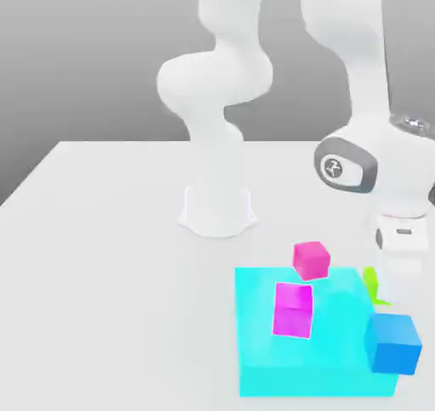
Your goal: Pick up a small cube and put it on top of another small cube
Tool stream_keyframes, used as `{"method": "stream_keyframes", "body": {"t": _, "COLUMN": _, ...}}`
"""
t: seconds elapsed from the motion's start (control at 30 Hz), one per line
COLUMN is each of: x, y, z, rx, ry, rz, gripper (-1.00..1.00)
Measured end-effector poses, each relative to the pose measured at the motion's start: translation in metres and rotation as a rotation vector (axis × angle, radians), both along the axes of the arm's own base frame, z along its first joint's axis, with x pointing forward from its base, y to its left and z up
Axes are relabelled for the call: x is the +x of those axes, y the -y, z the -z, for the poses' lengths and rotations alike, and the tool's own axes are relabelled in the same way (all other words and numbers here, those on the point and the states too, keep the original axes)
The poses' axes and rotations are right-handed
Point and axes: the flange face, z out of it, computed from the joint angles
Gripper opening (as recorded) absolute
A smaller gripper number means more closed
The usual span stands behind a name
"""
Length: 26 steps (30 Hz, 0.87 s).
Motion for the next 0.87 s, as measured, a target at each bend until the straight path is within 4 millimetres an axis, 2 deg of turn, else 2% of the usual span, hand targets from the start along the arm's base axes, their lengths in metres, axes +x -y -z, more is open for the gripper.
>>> {"method": "stream_keyframes", "body": {"t": 0.1, "x": 0.023, "y": 0.000, "z": -0.020, "rx": 0.002, "ry": -0.003, "rz": 0.103, "gripper": -1.00}}
{"method": "stream_keyframes", "body": {"t": 0.27, "x": 0.076, "y": 0.007, "z": -0.052, "rx": 0.005, "ry": -0.006, "rz": 0.337, "gripper": -1.00}}
{"method": "stream_keyframes", "body": {"t": 0.57, "x": 0.165, "y": 0.046, "z": -0.121, "rx": 0.004, "ry": -0.004, "rz": 0.764, "gripper": -1.00}}
{"method": "stream_keyframes", "body": {"t": 0.6, "x": 0.169, "y": 0.047, "z": -0.116, "rx": 0.003, "ry": -0.003, "rz": 0.782, "gripper": -1.00}}
{"method": "stream_keyframes", "body": {"t": 0.67, "x": 0.172, "y": 0.046, "z": -0.090, "rx": 0.002, "ry": -0.001, "rz": 0.795, "gripper": -1.00}}
{"method": "stream_keyframes", "body": {"t": 0.7, "x": 0.172, "y": 0.046, "z": -0.075, "rx": 0.002, "ry": -0.001, "rz": 0.796, "gripper": 1.00}}
{"method": "stream_keyframes", "body": {"t": 0.87, "x": 0.172, "y": 0.046, "z": -0.075, "rx": 0.002, "ry": -0.001, "rz": 0.796, "gripper": 1.00}}
